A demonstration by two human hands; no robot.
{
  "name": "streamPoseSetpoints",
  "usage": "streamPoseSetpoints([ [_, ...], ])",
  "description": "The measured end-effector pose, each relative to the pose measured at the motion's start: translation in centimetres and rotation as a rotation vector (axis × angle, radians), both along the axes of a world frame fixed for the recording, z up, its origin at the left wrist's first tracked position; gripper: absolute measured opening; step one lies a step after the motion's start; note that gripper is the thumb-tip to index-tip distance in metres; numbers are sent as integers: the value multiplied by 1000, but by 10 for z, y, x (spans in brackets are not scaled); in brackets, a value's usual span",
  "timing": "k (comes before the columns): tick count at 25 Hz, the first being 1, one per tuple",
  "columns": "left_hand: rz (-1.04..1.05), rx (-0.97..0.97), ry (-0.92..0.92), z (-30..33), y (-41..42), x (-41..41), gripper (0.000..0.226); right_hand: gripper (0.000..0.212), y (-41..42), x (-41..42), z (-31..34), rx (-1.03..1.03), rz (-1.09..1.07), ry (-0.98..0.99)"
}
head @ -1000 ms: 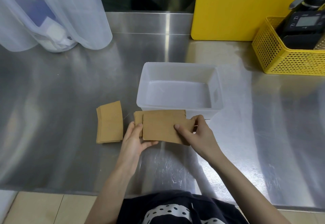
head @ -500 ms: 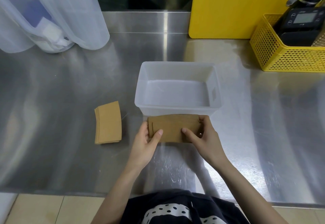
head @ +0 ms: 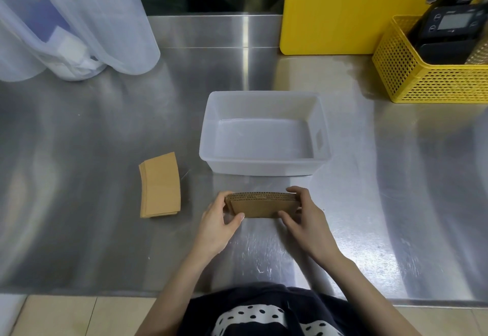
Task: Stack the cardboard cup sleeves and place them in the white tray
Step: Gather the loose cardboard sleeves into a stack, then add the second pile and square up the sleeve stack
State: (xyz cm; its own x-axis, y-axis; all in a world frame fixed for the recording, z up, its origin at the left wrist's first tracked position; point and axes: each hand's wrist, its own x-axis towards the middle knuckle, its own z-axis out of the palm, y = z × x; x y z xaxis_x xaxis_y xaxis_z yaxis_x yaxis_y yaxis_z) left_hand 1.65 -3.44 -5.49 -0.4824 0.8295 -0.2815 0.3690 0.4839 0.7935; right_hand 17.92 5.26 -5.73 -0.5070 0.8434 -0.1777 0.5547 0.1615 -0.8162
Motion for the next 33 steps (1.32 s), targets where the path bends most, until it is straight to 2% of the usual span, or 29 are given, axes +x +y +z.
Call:
streamPoseSetpoints([
  [5, -16, 25, 20, -4, 3, 8, 43, 44, -2, 2, -4, 115, 90, -15],
  [10, 27, 80, 52, -9, 6, 14, 35, 39, -3, 4, -3, 185, 73, 10],
  [16, 72, 102, 142, -15, 7, 26, 34, 60, -14, 2, -12, 90, 62, 18],
  [25, 25, 89, 190, -13, 7, 13, 24, 34, -6, 6, -14, 97, 37, -2],
  [33, 11, 15, 209, -10, 8, 9, 26, 34, 1, 4, -3, 88, 68, -32],
])
